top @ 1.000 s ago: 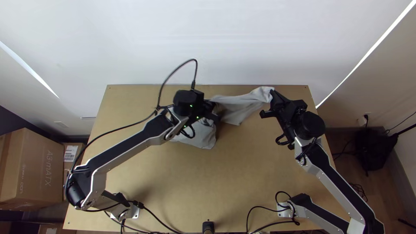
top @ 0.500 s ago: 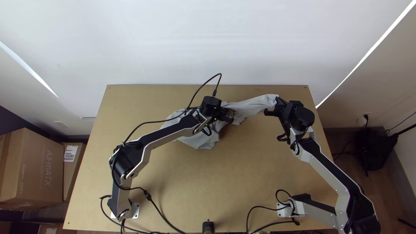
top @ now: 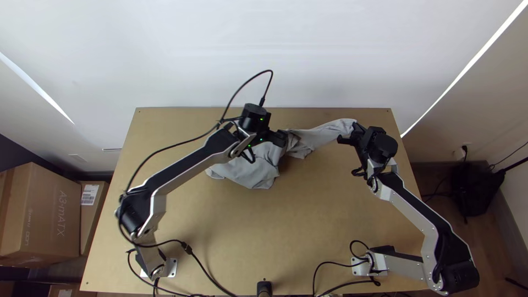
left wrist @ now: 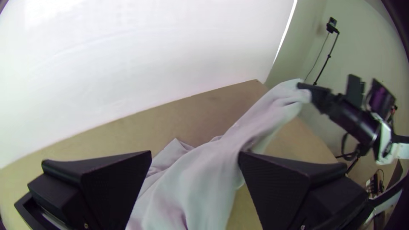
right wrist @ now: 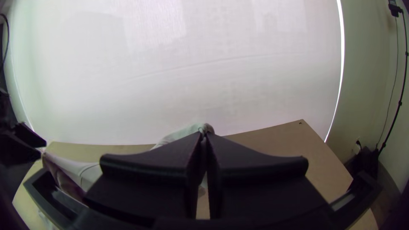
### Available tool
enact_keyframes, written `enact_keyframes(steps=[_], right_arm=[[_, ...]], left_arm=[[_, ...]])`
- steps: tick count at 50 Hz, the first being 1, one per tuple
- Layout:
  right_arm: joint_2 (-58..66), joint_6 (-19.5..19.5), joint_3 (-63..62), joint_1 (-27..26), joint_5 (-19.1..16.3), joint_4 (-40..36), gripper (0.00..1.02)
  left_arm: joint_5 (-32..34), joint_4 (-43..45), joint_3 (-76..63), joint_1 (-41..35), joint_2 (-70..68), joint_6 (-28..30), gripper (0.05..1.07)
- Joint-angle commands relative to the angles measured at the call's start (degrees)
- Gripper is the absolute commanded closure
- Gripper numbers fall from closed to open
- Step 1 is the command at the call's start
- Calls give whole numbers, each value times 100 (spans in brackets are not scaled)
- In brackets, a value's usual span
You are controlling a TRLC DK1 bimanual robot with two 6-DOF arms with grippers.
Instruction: Fold the t-shirt
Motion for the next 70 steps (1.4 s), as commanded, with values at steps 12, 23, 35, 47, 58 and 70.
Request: enact_keyframes(steps=[12,23,35,47,58,70], right_arm=[[385,306,43,-9,108,230,100],[472,306,122,17,117,274,100],[411,350,113,61,117,266,100],[323,500,87,70,126,274,100],[288,508,78,26,117,274,100],[288,508,61,-9,117,274,100]], left_arm=[[344,-318,-1614,-405,-1372,768,10],[370,-449,-2545,-880,-1284,1463,10],[-166,-80,-2589,-915,-625,1753,11],[-553,526,-2475,-739,104,1744,45],[-474,667,-2554,-546,-590,1718,104],[458,-766,-2624,-229,-2409,1726,104]])
